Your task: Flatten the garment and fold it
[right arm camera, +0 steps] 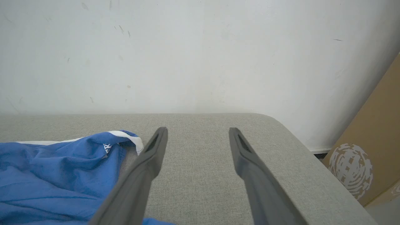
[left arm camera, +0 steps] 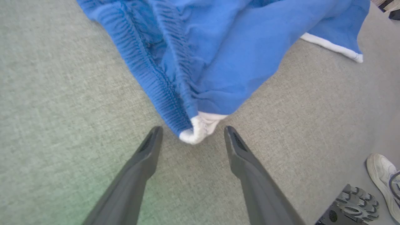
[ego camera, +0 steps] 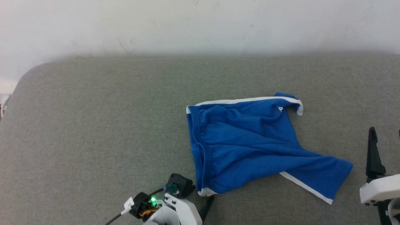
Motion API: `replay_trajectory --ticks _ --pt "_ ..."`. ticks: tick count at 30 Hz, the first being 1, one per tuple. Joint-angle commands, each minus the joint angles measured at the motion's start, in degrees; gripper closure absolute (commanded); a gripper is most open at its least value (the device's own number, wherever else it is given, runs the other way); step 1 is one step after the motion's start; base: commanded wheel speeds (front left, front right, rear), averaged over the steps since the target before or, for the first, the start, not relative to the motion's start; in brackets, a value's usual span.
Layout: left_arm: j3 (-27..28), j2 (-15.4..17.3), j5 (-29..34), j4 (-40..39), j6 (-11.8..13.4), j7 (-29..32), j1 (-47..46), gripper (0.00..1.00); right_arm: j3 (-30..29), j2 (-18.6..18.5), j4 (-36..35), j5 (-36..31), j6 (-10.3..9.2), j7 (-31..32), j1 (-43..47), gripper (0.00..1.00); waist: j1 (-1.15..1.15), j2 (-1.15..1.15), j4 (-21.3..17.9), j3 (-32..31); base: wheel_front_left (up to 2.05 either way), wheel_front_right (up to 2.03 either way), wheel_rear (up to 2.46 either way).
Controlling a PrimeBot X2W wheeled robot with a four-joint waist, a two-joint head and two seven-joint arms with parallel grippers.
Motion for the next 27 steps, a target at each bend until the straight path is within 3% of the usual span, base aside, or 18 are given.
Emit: replay_trajectory --ticks 1,5,6,7,8,13,19,27 --pt "0.2 0.6 0.6 -0.4 0.9 0.4 -1.4 0.00 0.4 0.3 0.0 -0.1 -0.05 -0.2 0.3 0.00 0.00 0.00 -0.9 1.0 0.00 0.00 0.00" --pt "0.9 0.6 0.4 -0.8 2.3 1.1 -2.1 0.00 1.4 0.4 0.7 0.3 -0.05 -0.3 0.3 0.00 0.00 0.00 -1.5 1.9 0.00 0.00 0.00" --pt "1.0 0.6 0.2 -0.8 2.3 1.4 -2.2 0.48 1.6 0.4 1.0 0.4 -0.05 -0.3 0.3 0.00 0.00 0.00 -1.5 2.1 0.00 0.00 0.00" --pt "1.1 0.7 -0.1 -0.9 2.2 1.6 -2.3 0.80 1.7 0.5 1.2 0.5 -0.05 -0.3 0.3 0.00 0.00 0.00 -1.6 2.2 0.00 0.00 0.00" --pt "1.2 0.7 -0.5 -1.0 2.0 1.8 -2.3 1.00 1.8 0.5 1.4 0.7 -0.05 -0.4 0.2 0.00 0.00 0.00 -1.5 2.4 0.00 0.00 0.00" --pt "1.8 1.0 -1.5 -1.5 2.2 1.6 -2.3 1.00 3.4 0.5 2.3 0.9 -0.05 -0.3 0.1 0.00 0.00 0.00 -1.2 2.5 0.00 0.00 0.00" --pt "6.1 0.5 -3.8 -2.8 4.6 -3.7 -2.1 1.00 8.5 0.1 3.2 1.2 -0.05 1.8 1.7 0.00 0.00 0.00 0.2 1.0 0.00 0.00 0.00" --pt "11.7 2.1 -6.8 -3.9 7.6 -7.5 0.9 1.00 16.9 -4.1 4.1 7.0 -0.05 7.8 5.1 0.00 0.00 0.00 2.2 -0.9 0.00 0.00 0.00"
